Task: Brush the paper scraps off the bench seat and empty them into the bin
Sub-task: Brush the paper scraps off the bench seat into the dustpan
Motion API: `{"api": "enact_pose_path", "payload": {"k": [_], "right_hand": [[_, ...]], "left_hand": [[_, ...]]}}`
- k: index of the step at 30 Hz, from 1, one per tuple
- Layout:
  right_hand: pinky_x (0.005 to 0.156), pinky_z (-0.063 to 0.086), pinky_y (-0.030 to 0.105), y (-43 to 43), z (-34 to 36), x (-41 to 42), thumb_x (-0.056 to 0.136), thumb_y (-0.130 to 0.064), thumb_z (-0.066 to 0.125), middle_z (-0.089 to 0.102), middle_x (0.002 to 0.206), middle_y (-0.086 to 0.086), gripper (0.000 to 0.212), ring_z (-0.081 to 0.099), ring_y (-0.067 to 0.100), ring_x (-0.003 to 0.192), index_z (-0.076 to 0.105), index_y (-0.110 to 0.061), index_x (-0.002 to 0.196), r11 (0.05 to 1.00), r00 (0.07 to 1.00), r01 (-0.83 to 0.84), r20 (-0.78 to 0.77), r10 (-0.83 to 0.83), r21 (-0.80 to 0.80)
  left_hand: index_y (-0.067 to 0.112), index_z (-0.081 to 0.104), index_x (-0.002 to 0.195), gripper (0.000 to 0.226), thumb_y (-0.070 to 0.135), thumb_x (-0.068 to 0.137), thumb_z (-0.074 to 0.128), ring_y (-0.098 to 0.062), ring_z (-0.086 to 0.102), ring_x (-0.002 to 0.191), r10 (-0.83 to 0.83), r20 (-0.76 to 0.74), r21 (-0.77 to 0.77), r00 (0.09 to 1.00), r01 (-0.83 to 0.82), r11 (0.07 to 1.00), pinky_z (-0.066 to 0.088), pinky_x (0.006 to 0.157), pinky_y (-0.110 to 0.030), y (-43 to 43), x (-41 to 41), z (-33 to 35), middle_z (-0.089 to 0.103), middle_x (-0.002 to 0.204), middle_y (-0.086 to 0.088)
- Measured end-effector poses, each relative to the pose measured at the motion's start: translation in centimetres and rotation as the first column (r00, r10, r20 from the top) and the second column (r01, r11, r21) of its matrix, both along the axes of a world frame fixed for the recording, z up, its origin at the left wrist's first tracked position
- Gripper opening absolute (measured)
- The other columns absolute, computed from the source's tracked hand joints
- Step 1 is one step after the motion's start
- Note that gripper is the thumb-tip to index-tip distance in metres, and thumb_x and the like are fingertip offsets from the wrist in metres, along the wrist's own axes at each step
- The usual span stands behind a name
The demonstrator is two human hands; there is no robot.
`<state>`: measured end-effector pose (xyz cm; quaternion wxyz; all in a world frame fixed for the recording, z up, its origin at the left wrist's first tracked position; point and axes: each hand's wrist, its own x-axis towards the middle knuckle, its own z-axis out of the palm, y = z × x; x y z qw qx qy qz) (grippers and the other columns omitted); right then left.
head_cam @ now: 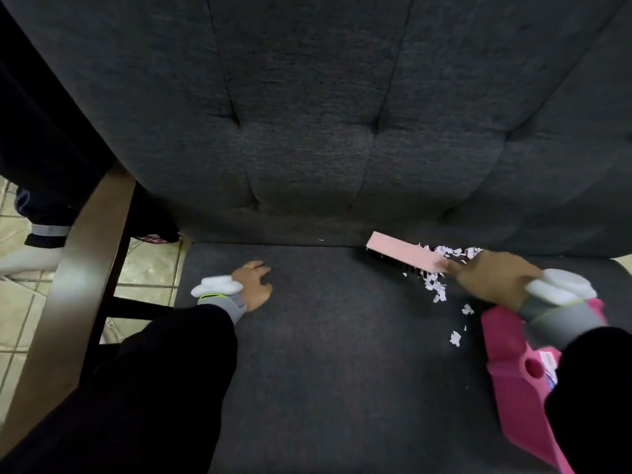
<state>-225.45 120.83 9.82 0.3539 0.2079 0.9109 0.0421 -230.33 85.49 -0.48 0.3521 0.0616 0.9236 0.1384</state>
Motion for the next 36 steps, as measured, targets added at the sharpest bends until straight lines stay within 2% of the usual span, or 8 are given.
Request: {"api": "enact_pose_path", "payload": {"k": [4, 10, 14, 21, 24, 26, 30, 36], "right_hand": [[0.089, 0.044, 0.033, -4.2, -0.4, 0.3, 0.090, -0.067, 0.023, 0.064, 0.116, 0.015, 0.071, 0.059, 0.030, 0.109, 0.066, -0.011, 0.099, 0.992, 0.997, -0.074, 0.006, 0.075, -0.102], [0.083, 0.047, 0.036, -12.7, -3.8, -2.8, 0.091, -0.064, 0.030, 0.065, 0.114, 0.016, 0.066, 0.061, 0.034, 0.107, 0.065, -0.010, 0.107, 0.958, 0.971, -0.179, -0.197, 0.136, -0.224], [0.076, 0.044, 0.034, -14.1, -5.0, -3.8, 0.091, -0.062, 0.031, 0.066, 0.113, 0.013, 0.061, 0.062, 0.033, 0.105, 0.065, -0.013, 0.107, 0.959, 0.966, -0.202, -0.199, 0.162, -0.198], [0.077, 0.044, 0.033, -4.0, -3.9, 0.5, 0.091, -0.065, 0.025, 0.065, 0.115, 0.011, 0.067, 0.061, 0.030, 0.104, 0.064, -0.013, 0.109, 0.999, 0.992, 0.047, -0.117, -0.050, -0.026], [0.078, 0.045, 0.034, -2.4, -3.4, 3.2, 0.090, -0.065, 0.026, 0.065, 0.113, 0.015, 0.069, 0.062, 0.033, 0.103, 0.065, -0.011, 0.110, 0.977, 0.971, 0.213, -0.105, -0.215, -0.031], [0.081, 0.047, 0.035, -2.8, -3.1, 4.5, 0.091, -0.064, 0.026, 0.066, 0.111, 0.017, 0.070, 0.062, 0.034, 0.103, 0.065, -0.009, 0.107, 0.972, 0.964, 0.226, -0.133, -0.232, -0.058], [0.082, 0.048, 0.034, -7.1, -2.7, 3.9, 0.092, -0.063, 0.027, 0.068, 0.108, 0.015, 0.065, 0.063, 0.032, 0.102, 0.066, -0.012, 0.099, 0.986, 0.981, 0.082, -0.163, -0.106, -0.146], [0.079, 0.047, 0.035, -14.1, -4.2, -3.4, 0.092, -0.062, 0.029, 0.066, 0.110, 0.013, 0.062, 0.062, 0.032, 0.103, 0.066, -0.015, 0.107, 0.952, 0.958, -0.212, -0.238, 0.159, -0.219]], "left_hand": [[0.016, 0.033, 0.144, 0.054, 0.019, 0.092, 0.049, -0.016, 0.024, 0.142, -0.057, -0.013, 0.058, 0.998, 0.058, 0.997, 0.016, 0.108, -0.015, 1.1, 0.3, 0.4, 0.021, 0.155, 0.001], [0.013, 0.039, 0.140, 0.050, 0.015, 0.091, 0.048, -0.016, 0.029, 0.139, -0.059, -0.020, 0.080, 0.998, 0.061, 0.995, 0.016, 0.105, -0.013, 2.4, 1.4, 0.4, 0.028, 0.153, -0.001], [0.012, 0.045, 0.137, 0.046, 0.016, 0.092, 0.048, -0.017, 0.033, 0.137, -0.049, -0.030, 0.084, 0.998, 0.051, 0.995, 0.018, 0.104, -0.014, 2.2, 1.3, 0.8, 0.035, 0.149, -0.001], [0.012, 0.048, 0.133, 0.042, 0.014, 0.091, 0.048, -0.017, 0.037, 0.134, -0.022, -0.014, 0.098, 1.000, 0.023, 0.995, 0.024, 0.102, -0.014, 1.5, 1.2, 0.9, 0.040, 0.145, 0.000], [0.011, 0.050, 0.132, 0.042, 0.013, 0.090, 0.049, -0.017, 0.038, 0.134, -0.016, -0.015, 0.101, 1.000, 0.018, 0.995, 0.024, 0.102, -0.014, 1.5, 1.3, 0.9, 0.042, 0.144, -0.001], [0.011, 0.049, 0.133, 0.042, 0.013, 0.090, 0.049, -0.017, 0.037, 0.134, -0.021, -0.018, 0.098, 1.000, 0.023, 0.995, 0.022, 0.103, -0.014, 1.4, 1.2, 0.9, 0.041, 0.145, -0.002], [0.011, 0.047, 0.134, 0.043, 0.013, 0.091, 0.048, -0.018, 0.035, 0.136, -0.019, -0.016, 0.082, 1.000, 0.020, 0.996, 0.020, 0.104, -0.014, 1.1, 0.9, 0.6, 0.037, 0.147, -0.002], [0.013, 0.043, 0.138, 0.047, 0.012, 0.091, 0.046, -0.014, 0.032, 0.138, -0.037, 0.008, 0.033, 0.999, 0.037, 0.999, 0.018, 0.104, -0.012, 0.5, 0.7, -0.2, 0.031, 0.151, 0.003]]}}
